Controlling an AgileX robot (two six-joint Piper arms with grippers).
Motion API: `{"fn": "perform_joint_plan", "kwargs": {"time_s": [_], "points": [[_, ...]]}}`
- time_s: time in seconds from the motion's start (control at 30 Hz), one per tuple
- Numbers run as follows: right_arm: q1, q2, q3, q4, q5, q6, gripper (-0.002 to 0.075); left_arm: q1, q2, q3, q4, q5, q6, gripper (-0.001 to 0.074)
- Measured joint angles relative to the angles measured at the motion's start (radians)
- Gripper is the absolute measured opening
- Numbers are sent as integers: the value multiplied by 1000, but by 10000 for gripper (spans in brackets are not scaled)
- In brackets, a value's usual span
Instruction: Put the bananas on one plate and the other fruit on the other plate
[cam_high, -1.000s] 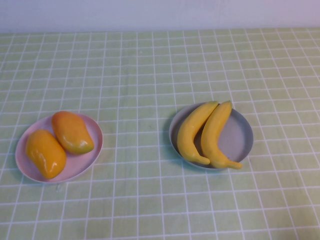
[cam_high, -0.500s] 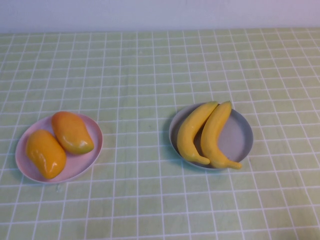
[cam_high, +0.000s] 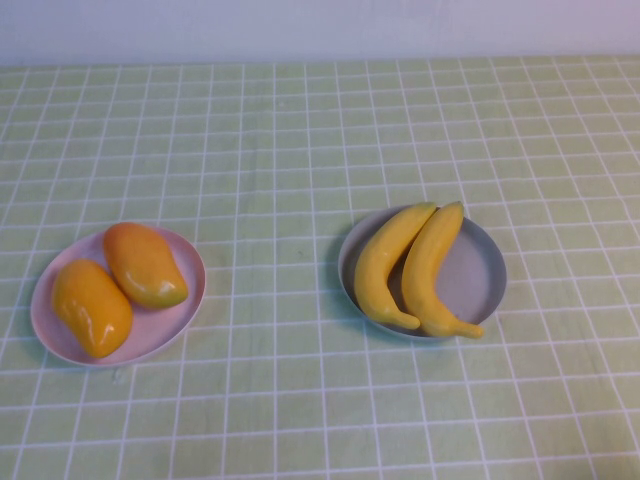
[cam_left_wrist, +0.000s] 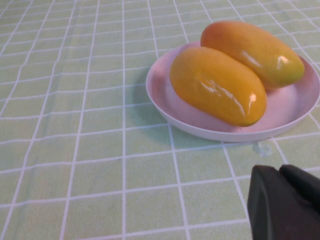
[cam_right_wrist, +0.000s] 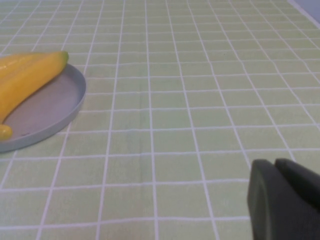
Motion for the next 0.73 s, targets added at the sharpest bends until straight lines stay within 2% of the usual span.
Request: {"fn": "perform_joint_plan", "kwargs": {"time_s": [0.73], "points": [[0,0,0,27,3,-7,-15,0,0,0,0,0,0,-4]]}}
